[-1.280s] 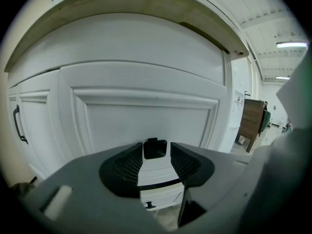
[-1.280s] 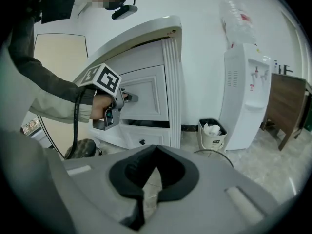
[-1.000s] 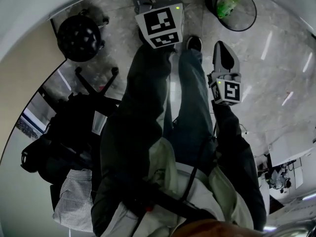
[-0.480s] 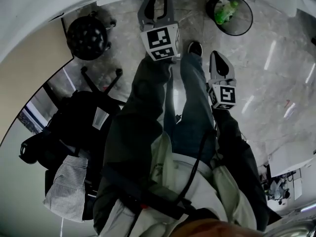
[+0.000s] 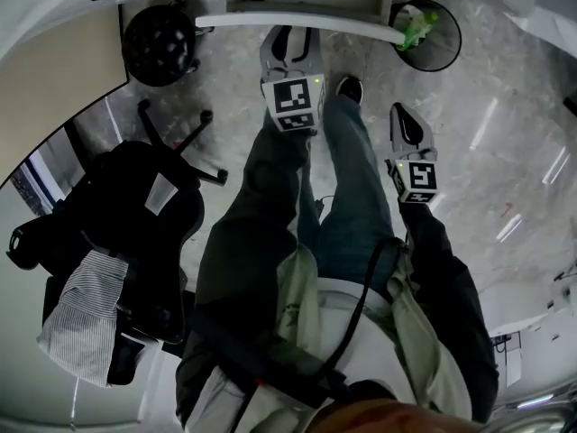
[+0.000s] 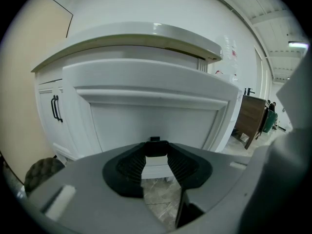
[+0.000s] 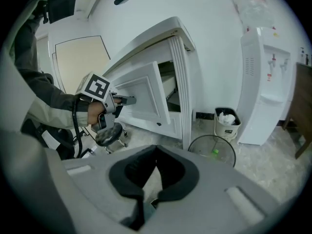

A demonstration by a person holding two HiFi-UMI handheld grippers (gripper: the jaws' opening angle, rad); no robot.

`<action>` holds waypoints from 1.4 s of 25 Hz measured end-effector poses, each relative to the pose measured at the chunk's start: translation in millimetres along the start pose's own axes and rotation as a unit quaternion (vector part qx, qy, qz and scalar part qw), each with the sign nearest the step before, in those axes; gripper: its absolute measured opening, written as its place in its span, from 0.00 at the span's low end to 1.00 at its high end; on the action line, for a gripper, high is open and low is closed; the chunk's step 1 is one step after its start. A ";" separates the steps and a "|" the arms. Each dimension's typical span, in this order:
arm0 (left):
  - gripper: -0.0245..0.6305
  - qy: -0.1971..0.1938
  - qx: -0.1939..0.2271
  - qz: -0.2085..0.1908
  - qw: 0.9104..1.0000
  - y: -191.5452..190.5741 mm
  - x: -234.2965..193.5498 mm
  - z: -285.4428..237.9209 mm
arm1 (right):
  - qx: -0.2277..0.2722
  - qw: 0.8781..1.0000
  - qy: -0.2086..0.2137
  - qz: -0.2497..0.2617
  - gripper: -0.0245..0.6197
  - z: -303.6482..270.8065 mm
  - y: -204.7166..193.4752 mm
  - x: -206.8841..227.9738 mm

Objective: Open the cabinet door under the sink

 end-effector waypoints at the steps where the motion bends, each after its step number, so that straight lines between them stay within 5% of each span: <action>1: 0.26 -0.001 -0.001 0.001 1.000 -4.1 0.5 6.5 | -0.008 1.000 0.001 0.005 0.04 3.6 -4.5 0.8; 13: 0.26 0.003 -0.006 0.044 0.999 -31.2 6.3 53.9 | -0.013 1.000 -0.006 -0.023 0.04 15.7 -23.5 -39.4; 21: 0.25 -0.014 -0.016 0.012 1.000 -38.3 3.9 58.7 | -0.008 0.999 0.027 -0.029 0.04 21.8 -29.3 -85.1; 25: 0.21 0.016 -0.008 -0.026 1.000 -24.3 -0.8 77.2 | 0.030 0.998 0.042 -0.025 0.04 33.4 -5.5 -90.8; 26: 0.06 0.031 0.000 -0.023 0.999 -18.8 -3.2 87.7 | 0.038 0.998 0.045 -0.022 0.04 37.3 2.2 -91.0; 27: 0.05 0.038 0.005 -0.016 0.999 -14.2 -4.5 98.7 | 0.045 0.998 0.048 -0.020 0.04 41.3 9.8 -91.5; 35: 0.05 -0.009 0.025 0.010 1.000 44.8 -6.3 188.7 | 0.082 0.995 0.063 -0.003 0.04 70.4 68.2 -119.4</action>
Point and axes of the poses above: the fingertips, and each gripper's own axes: z backward along the fingers, x to its right, y out of its top, the point moved 3 cm from there along z, backward along the fingers
